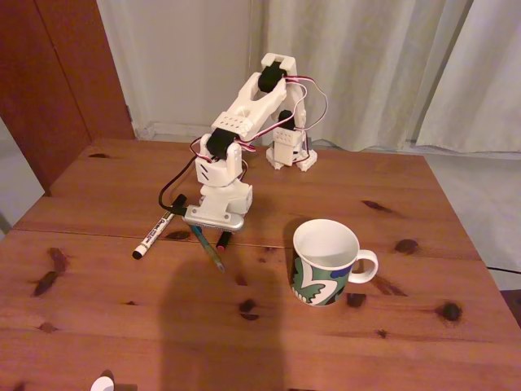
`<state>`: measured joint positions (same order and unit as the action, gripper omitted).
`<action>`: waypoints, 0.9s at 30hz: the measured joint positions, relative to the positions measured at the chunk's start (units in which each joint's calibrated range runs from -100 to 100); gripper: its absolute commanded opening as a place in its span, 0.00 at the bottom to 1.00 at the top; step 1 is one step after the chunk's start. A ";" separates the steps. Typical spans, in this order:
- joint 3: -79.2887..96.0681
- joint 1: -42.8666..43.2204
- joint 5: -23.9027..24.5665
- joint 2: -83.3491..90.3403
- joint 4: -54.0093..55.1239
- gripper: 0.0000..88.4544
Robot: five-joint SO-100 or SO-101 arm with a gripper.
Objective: Clean up the desk and place the pens and markers into the cup
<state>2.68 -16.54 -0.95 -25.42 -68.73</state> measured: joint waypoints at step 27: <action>-1.61 4.03 2.69 23.56 -17.09 0.01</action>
<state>1.06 -12.50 1.73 -1.86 -85.82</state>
